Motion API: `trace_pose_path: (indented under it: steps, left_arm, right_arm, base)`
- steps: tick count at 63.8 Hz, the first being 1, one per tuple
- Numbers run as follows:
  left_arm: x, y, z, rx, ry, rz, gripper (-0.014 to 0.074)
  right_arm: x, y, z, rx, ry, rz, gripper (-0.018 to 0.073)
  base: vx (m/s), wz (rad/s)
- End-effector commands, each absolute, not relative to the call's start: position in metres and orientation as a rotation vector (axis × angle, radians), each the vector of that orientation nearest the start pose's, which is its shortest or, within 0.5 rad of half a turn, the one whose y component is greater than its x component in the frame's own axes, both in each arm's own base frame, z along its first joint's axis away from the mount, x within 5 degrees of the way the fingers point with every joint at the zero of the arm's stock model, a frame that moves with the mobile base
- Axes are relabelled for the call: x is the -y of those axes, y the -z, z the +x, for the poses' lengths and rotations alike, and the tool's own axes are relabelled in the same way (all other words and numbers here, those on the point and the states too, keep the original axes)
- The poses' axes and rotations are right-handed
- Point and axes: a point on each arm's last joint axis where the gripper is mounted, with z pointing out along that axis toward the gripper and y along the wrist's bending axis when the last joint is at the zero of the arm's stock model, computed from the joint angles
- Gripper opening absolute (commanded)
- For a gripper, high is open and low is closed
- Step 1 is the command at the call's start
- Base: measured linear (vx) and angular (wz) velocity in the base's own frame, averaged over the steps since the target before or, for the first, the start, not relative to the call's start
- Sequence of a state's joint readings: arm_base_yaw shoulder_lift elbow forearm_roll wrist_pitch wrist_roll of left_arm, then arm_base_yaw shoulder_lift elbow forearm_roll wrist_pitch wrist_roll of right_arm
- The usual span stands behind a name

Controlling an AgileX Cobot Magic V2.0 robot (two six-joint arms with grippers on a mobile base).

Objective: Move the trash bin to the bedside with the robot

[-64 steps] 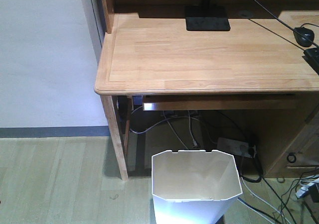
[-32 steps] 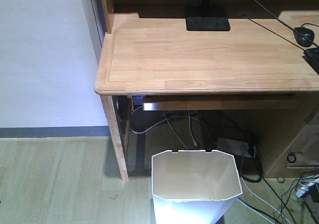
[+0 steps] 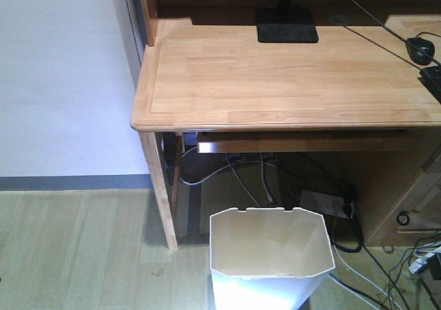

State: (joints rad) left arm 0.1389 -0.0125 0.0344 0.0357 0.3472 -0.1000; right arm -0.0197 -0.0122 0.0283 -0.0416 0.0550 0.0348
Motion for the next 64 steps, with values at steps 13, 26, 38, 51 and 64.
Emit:
trace_pose_path:
  steps: [13, 26, 38, 51, 64]
  left_arm:
    - [-0.008, -0.176, 0.053, -1.766, -0.054, -0.191, -0.0006]
    - [-0.008, -0.176, 0.053, -1.766, -0.054, -0.191, -0.0006]
    - [-0.008, -0.176, 0.053, -1.766, -0.054, -0.191, -0.0006]
    - [-0.008, -0.176, 0.053, -1.766, -0.054, -0.191, -0.0006]
    - [-0.008, -0.176, 0.053, -1.766, -0.054, -0.191, -0.0006]
  right_arm:
    - [0.001, -0.232, 0.054, -1.409, 0.076, -0.041, -0.0010]
    - [0.002, -0.254, 0.070, -1.567, 0.078, -0.043, -0.0010]
    - [0.003, -0.265, 0.096, -1.811, 0.073, -0.039, -0.0010]
    - [0.002, -0.270, 0.114, -1.935, 0.010, 0.014, -0.0010]
    - [0.002, -0.262, 0.119, -2.002, 0.015, 0.009, -0.0010]
  base:
    - [0.00, 0.00]
    - [0.00, 0.00]
    - [0.00, 0.00]
    - [0.00, 0.00]
    - [0.00, 0.00]
